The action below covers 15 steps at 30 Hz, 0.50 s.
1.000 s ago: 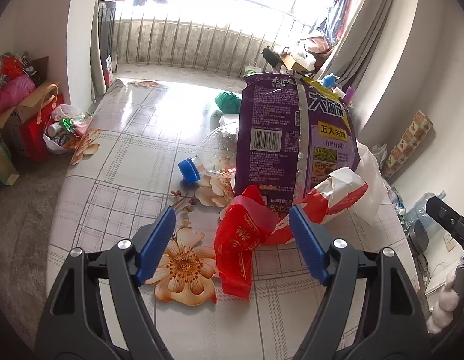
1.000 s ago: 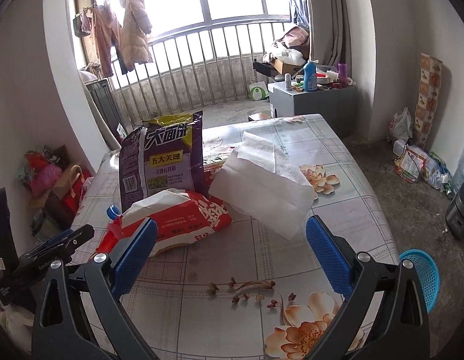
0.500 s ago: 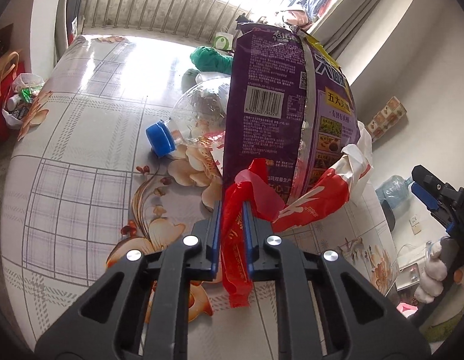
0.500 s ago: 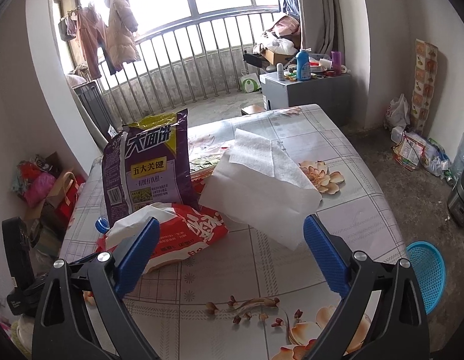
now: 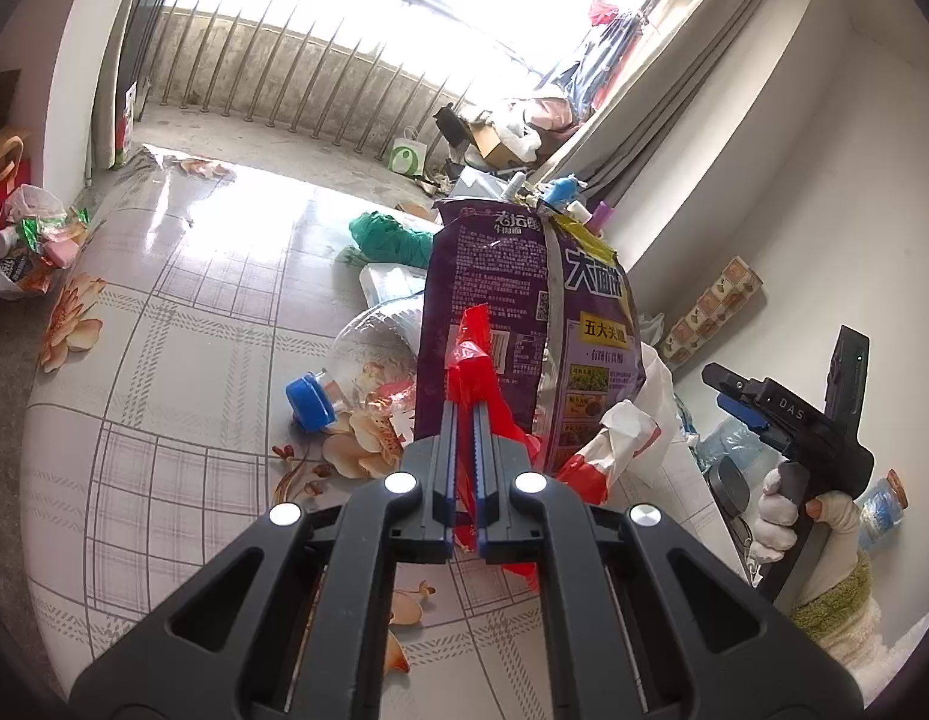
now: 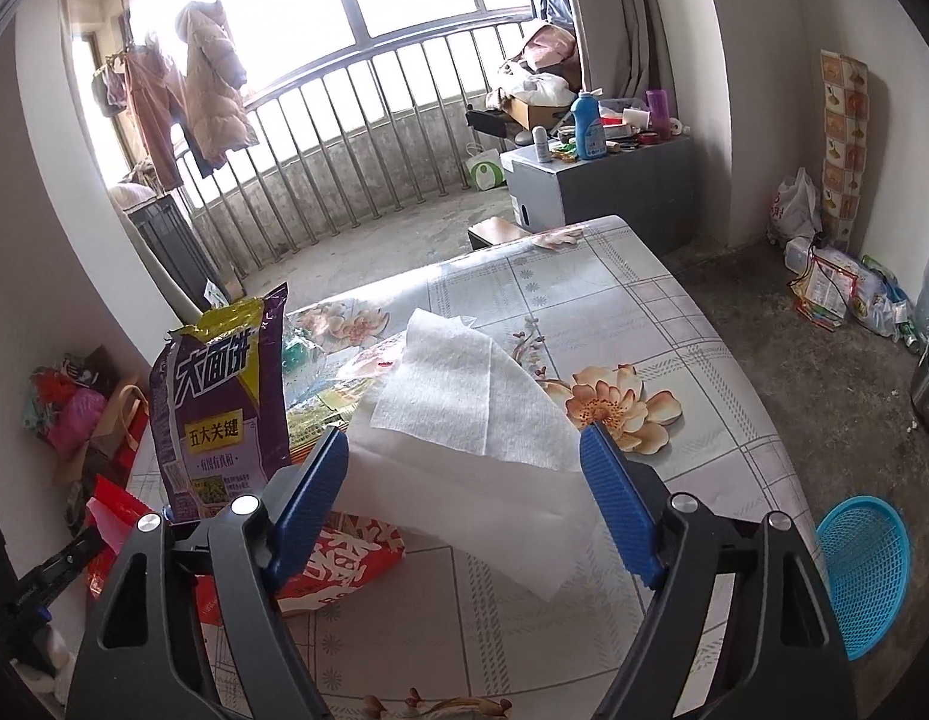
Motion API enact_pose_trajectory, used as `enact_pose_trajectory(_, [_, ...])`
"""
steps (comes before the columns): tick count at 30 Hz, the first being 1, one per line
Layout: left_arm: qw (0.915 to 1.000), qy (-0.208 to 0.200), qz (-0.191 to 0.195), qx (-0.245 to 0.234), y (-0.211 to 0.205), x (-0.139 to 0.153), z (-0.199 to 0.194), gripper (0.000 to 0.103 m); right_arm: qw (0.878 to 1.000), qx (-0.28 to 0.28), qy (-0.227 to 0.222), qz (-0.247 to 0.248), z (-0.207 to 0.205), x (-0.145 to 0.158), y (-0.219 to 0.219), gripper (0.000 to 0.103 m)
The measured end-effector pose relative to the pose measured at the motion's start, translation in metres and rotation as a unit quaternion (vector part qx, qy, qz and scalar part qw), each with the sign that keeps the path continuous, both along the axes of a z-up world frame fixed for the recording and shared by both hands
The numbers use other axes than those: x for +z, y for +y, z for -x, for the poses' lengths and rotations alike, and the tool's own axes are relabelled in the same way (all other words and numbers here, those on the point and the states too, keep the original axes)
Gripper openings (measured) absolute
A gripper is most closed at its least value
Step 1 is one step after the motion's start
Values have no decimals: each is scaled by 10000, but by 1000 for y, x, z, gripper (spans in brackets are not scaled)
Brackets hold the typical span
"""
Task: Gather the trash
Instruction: 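Grasp the red plastic bag with the left gripper while the right gripper grasps the white tissue, then lift the red bag and white tissue and carry both toward the blue wastebasket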
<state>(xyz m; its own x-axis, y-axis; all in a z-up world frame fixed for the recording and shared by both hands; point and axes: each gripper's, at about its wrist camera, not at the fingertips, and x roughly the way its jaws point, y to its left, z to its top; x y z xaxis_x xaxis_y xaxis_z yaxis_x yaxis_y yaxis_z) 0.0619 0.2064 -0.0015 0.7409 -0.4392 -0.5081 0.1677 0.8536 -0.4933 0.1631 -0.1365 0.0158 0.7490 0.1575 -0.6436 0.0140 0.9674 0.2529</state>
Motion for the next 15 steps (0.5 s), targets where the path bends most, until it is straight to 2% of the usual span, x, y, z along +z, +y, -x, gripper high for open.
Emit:
enact_pose_trajectory(2, [10000, -67, 36, -58, -3, 4, -1, 3, 9997, 205, 31, 89, -11, -5, 8, 66])
enact_pose_trajectory(6, [9999, -47, 3, -131, -10, 6, -7, 3, 9972, 575, 89, 467, -26, -14, 25, 57])
enact_pose_trajectory(9, [9998, -30, -46, -178, -15, 6, -7, 3, 9945, 743, 189, 715, -33, -23, 34, 42])
enact_pose_trajectory(12, [9997, -15, -83, -215, -19, 7, -7, 3, 9946, 885, 172, 515, -31, -26, 30, 23])
enact_pose_trajectory(14, [9996, -24, -111, -240, -22, 7, -6, 3, 9952, 893, 124, 390, -30, -24, 26, 6])
enact_pose_trajectory(15, [9996, -30, -120, -250, -24, 8, -6, 3, 9955, 877, 110, 343, -28, -23, 23, 6])
